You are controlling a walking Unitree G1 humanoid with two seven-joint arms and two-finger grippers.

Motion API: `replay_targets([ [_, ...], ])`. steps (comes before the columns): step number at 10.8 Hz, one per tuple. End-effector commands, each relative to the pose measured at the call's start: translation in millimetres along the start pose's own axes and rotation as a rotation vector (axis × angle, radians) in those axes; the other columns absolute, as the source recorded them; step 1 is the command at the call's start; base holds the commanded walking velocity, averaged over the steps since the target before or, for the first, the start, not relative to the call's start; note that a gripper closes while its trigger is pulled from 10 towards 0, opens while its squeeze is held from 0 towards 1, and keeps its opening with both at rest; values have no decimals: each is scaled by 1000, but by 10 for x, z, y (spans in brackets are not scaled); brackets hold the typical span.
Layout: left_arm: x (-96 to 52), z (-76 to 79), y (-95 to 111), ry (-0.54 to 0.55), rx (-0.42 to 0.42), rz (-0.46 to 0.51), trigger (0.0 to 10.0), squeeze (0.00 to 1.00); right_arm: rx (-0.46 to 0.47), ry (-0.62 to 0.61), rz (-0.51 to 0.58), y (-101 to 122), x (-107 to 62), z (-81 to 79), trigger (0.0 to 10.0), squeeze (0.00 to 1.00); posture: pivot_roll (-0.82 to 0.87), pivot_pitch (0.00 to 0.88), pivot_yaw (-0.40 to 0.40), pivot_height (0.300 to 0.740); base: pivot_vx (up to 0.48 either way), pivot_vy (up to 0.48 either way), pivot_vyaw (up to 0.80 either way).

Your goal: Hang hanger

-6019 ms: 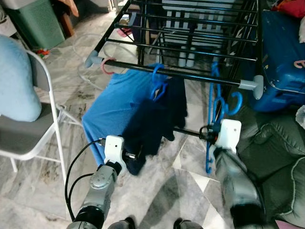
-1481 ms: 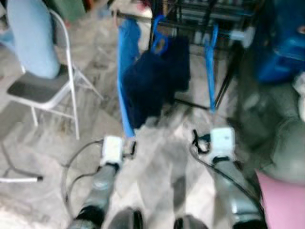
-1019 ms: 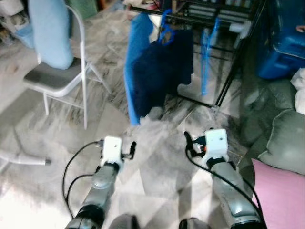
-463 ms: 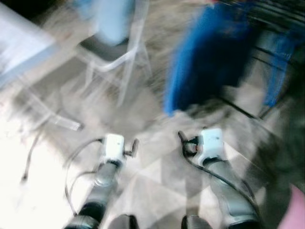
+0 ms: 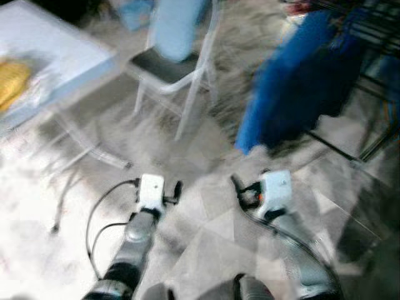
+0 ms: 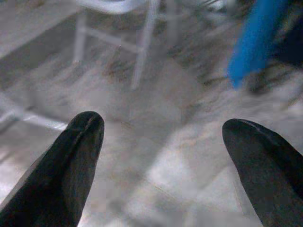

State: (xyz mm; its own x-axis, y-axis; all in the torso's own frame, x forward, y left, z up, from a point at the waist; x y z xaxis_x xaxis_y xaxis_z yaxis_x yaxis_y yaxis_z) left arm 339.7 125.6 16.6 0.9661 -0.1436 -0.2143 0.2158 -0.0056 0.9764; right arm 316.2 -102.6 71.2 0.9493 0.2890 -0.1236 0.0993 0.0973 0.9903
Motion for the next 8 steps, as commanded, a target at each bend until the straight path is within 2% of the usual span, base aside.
replay_targets([
  [1,-35,-6,-78,5,-2,-23,10000,0,-23,25,30,76,-9,-21,10000,0,-96,197,58,740,0,472,800],
  [5,-56,-16,-99,10,19,-24,10000,0,-7,71,42,92,3,-91,10000,0,-85,197,48,740,0,468,800],
  [6,-59,-76,-34,23,24,8,10000,0,-3,68,50,101,-9,-81,10000,0,-87,197,43,740,0,0,800],
  [7,-67,-163,126,34,0,65,10000,0,4,44,76,137,-40,-20,10000,0,-83,199,39,740,0,0,0],
  [8,-124,-287,392,50,-55,151,10000,0,17,-18,90,145,-95,131,10000,0,-70,202,34,740,0,0,0],
])
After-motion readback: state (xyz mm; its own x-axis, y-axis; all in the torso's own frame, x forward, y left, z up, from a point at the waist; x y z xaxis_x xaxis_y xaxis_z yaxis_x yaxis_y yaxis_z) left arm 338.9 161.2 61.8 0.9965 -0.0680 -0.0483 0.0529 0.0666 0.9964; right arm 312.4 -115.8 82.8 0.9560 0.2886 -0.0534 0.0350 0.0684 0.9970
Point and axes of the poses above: a point about 5 cm out from each wrist's last joint towards the gripper, its own x axis pointing out of the wrist towards the gripper, its own y axis along the axis of the wrist's last joint, z = x × y, the point moved 4 cm from there along x, pointing out of the wrist towards the gripper, and after that the axes turned 4 degrees about -x, right-handed, at the moved point
